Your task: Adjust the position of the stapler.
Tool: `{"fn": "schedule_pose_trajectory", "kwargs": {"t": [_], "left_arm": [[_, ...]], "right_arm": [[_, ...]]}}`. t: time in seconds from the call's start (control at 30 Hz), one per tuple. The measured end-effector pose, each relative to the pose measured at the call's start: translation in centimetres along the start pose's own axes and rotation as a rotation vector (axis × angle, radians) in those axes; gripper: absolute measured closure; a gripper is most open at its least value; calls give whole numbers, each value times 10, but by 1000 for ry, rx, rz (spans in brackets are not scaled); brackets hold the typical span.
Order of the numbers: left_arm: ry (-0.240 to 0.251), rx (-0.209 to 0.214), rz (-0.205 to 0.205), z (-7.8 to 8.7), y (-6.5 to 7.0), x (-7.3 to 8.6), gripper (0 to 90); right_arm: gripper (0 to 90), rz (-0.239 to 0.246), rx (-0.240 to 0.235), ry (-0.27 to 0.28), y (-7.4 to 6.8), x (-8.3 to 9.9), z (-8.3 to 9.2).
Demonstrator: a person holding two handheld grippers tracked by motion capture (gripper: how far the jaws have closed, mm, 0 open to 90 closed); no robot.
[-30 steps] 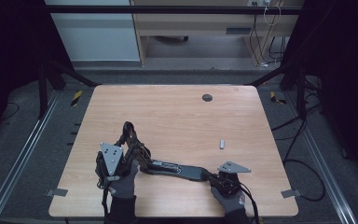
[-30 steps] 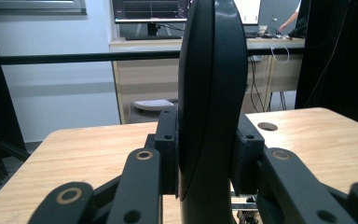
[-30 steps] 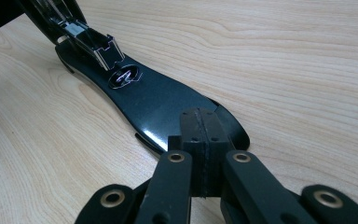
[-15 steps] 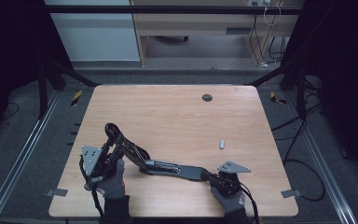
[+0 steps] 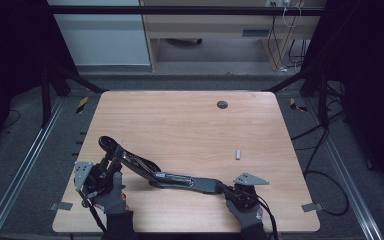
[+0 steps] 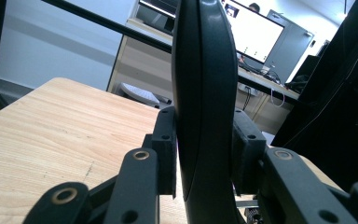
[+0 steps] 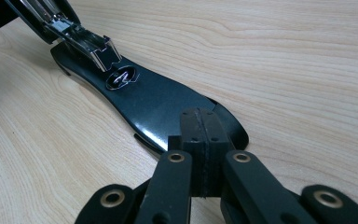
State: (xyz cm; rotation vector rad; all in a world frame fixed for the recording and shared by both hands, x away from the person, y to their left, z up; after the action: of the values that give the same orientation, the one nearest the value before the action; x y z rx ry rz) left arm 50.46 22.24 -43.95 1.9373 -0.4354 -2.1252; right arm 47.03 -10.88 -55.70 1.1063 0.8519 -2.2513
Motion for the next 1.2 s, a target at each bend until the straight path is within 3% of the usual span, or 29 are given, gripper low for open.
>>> {"fn": "schedule_pose_trajectory", "kwargs": {"t": [0.17,0.37,0.47,0.63,0.73,0.8,0.9,1.2], "left_arm": [[4,1,16,0,0,0,673],[4,-12,-22,0,0,0,662],[-2,-5,-31,3,0,-2,603],[-8,20,-60,10,3,-9,517],[-41,38,-106,12,5,-14,452],[-56,40,-159,15,5,-17,432],[-86,43,-250,18,4,-19,405],[-154,73,-426,28,1,-20,364]], "right_arm": [[900,-1,-1,0,0,0,0],[900,0,0,0,0,0,0],[900,-8,5,-2,-1,0,0],[900,28,14,16,-1,-2,2],[837,35,11,57,-2,-9,6],[812,29,13,75,-1,-13,10],[760,35,30,90,3,-17,15],[610,23,91,149,18,-30,32]]}}
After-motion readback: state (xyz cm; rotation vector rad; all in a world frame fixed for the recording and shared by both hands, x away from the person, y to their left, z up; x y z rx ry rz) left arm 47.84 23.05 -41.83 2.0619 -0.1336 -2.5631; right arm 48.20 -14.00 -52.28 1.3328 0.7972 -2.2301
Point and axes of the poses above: each handheld gripper's, and its own axes: z roughly backward along the jaws, x roughly out of its underside, y roughly to its right, the point moved 9 cm from there along -z, roughly forward along the jaws, and after that the axes turned 8 degrees about -x, right-handed, at the moved point
